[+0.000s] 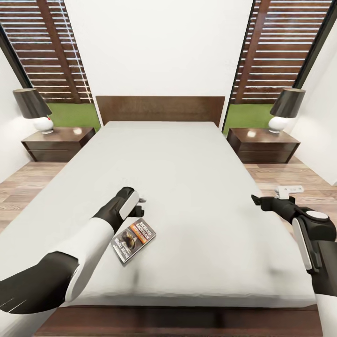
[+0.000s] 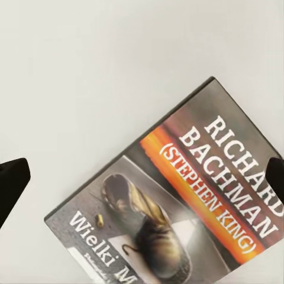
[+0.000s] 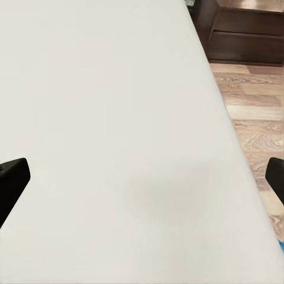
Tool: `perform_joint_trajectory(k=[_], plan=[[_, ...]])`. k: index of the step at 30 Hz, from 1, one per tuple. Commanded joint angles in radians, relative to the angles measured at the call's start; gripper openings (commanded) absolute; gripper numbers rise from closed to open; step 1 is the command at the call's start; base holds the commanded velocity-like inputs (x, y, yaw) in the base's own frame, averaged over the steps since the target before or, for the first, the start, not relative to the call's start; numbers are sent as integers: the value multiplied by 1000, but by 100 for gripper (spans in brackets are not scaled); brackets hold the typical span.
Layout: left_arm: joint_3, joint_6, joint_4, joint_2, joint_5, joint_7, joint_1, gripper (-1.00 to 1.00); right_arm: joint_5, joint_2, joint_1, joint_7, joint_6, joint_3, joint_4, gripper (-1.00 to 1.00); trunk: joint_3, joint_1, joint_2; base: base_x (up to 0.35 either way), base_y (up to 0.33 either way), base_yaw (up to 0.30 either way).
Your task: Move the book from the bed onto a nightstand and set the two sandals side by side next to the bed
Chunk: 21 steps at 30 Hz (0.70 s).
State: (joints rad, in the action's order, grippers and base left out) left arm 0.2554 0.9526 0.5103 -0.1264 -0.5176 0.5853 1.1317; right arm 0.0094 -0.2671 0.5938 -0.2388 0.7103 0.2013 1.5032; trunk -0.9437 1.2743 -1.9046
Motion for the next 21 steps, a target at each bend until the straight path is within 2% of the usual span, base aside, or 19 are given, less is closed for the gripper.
perform_joint_trajectory(k=[1,5,8,9,11,14,17,21], plan=[[6,-11,-4,1,-10,8,1,100,1,0,-3,-5,5,1,7,100,-1,0,0,0,0,0],[9,-52,-11,-1,-8,-9,0,100,1,0,-8,-5,7,2,16,100,-1,0,0,0,0,0],[14,-78,-12,-3,-3,-64,1,100,1,0,-9,-5,7,3,18,100,-1,0,0,0,0,0],[17,-107,-13,-3,-1,-90,1,100,1,0,-9,-5,7,2,18,100,-1,0,0,0,0,0],[21,-135,-13,-3,0,-107,1,100,1,0,-9,-5,8,3,18,100,-1,0,0,0,0,0],[27,-164,-22,-3,0,-119,0,100,1,0,-9,-5,8,3,18,100,-2,0,0,0,0,0],[31,-233,-80,-4,3,-125,1,100,1,0,-9,-5,8,3,17,100,-6,0,0,0,0,0],[32,-287,-121,-1,4,-127,0,100,1,0,-9,-5,8,3,17,100,-12,0,0,0,0,0]])
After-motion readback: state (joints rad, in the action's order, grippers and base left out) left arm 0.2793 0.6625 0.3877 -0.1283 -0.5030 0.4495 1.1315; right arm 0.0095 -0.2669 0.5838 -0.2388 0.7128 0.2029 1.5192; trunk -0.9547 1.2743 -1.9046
